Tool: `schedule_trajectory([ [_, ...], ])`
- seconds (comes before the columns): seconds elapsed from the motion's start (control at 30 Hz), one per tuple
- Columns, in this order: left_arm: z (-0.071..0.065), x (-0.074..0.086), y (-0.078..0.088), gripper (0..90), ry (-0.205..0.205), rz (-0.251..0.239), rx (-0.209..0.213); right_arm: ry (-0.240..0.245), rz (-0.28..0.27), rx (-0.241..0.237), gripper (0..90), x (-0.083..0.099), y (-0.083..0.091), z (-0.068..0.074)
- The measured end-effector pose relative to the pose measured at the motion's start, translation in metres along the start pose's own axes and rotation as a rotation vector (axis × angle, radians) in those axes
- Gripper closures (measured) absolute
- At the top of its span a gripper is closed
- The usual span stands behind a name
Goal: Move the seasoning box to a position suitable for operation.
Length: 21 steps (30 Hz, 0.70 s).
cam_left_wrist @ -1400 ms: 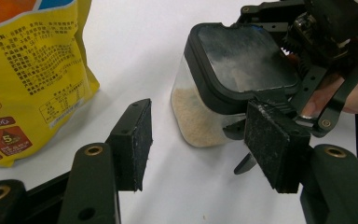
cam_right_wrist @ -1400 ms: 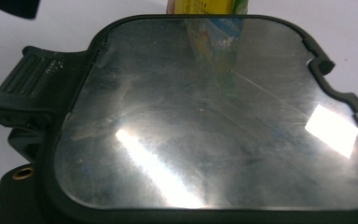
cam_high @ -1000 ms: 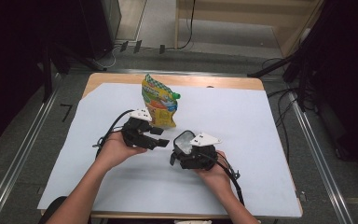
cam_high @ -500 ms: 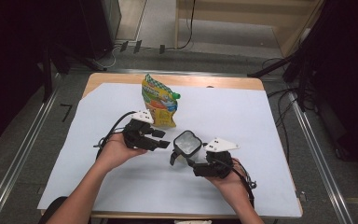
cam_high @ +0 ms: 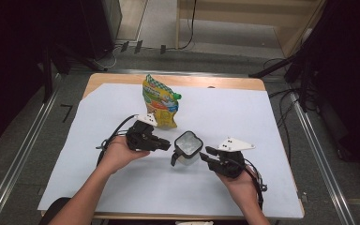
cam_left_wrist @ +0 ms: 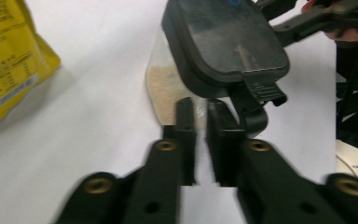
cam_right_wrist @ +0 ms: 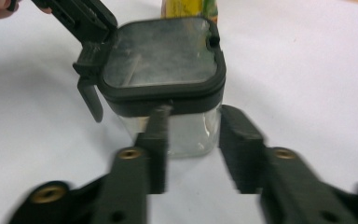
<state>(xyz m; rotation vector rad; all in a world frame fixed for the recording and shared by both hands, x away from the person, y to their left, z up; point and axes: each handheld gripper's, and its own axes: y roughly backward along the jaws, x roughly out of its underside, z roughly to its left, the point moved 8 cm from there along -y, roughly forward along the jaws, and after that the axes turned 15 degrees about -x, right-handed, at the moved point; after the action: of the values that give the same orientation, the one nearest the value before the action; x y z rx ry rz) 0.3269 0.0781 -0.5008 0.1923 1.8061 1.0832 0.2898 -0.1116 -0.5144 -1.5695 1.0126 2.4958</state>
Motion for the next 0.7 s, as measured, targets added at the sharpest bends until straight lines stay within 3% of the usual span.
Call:
schedule_trajectory([
  [0.03, -0.004, -0.001, -0.001, 90.0, 0.000, -0.007, 0.014, -0.015, 0.014, -0.018, 83.7, 0.002, -0.001, -0.001],
  [0.1, -0.006, -0.002, -0.001, 90.0, -0.005, -0.008, 0.014, -0.018, 0.026, -0.022, 90.0, 0.003, -0.002, 0.000],
  [0.37, -0.015, 0.003, -0.014, 90.0, -0.022, 0.025, 0.018, -0.026, 0.033, -0.019, 90.0, 0.003, -0.005, 0.001],
  [0.63, -0.024, 0.001, -0.018, 90.0, -0.033, 0.009, 0.019, -0.025, 0.054, -0.016, 90.0, 0.004, -0.012, 0.000],
  [0.7, -0.030, 0.001, -0.022, 90.0, -0.052, 0.010, 0.029, -0.028, 0.057, -0.007, 90.0, 0.005, -0.013, -0.003],
])
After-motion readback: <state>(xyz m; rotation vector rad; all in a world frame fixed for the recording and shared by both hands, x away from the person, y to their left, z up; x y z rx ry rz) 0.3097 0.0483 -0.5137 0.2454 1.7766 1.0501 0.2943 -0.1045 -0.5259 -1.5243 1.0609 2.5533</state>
